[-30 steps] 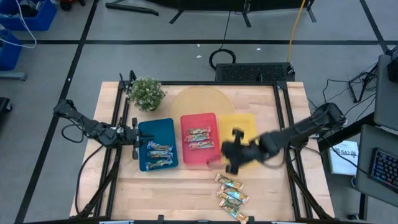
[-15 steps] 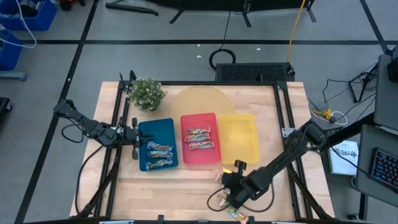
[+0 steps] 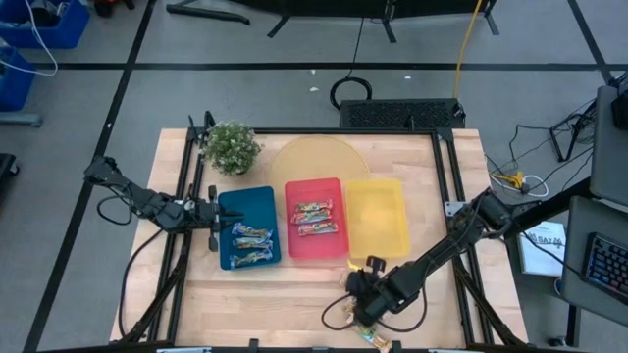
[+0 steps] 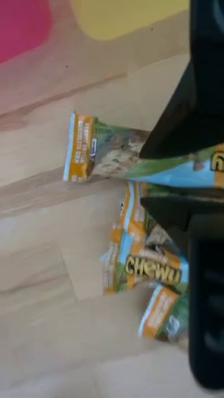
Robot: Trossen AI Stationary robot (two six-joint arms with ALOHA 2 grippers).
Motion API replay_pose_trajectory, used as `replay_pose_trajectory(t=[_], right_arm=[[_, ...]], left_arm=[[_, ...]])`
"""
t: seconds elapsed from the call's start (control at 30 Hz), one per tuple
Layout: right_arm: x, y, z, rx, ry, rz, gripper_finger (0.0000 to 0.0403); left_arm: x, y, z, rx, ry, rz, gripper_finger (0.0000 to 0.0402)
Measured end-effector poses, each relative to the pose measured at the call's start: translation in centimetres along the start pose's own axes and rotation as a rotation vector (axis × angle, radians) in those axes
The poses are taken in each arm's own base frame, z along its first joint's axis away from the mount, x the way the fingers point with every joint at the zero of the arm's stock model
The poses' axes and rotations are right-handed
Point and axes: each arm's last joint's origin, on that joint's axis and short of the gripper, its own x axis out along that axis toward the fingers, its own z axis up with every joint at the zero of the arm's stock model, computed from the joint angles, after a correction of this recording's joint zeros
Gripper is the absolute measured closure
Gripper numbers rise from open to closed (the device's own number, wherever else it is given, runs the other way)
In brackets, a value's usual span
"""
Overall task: Pick and place Granola Bars by type
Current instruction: Put the yellow granola bar into the yellow bin
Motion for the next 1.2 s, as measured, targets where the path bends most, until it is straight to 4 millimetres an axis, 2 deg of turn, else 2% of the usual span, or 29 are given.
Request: replay_pose_trajectory(t=[0.13,0.27,0.67,0.8,0.97,1.1,1.2], right_arm=[[0.6,-0.4,-0.2,-0.028,0.03,-0.01,0.0252],[0.9,-0.6,-0.5,-0.021,0.025,-0.032,0.0231],[2.7,-1.9,-2.3,-0.003,0.061,0.006,0.0232],[3.1,-2.3,-2.4,0.007,0.057,0.01,0.0245],[2.9,-2.8,-1.5,0.058,0.048,0.032,0.03],[2.2,-3.1,-0.5,0.066,0.016,0.07,0.0343],[1.1,-3.0,0.3,0.045,-0.037,0.135,0.0353]], left_arm=[[0.0,0.0,0.0,0.0,0.0,0.0,0.0344],[0.0,0.0,0.0,0.002,0.003,0.0,0.0344],[0.0,0.0,-0.1,0.004,0.006,0.001,0.0344],[0.0,0.0,-0.1,0.004,0.006,0.001,0.0344],[0.0,0.0,-0.1,0.005,0.006,0.001,0.0344],[0.0,0.0,-0.1,0.011,0.006,0.001,0.0344],[0.0,0.0,-0.1,0.011,0.006,0.001,0.0344]])
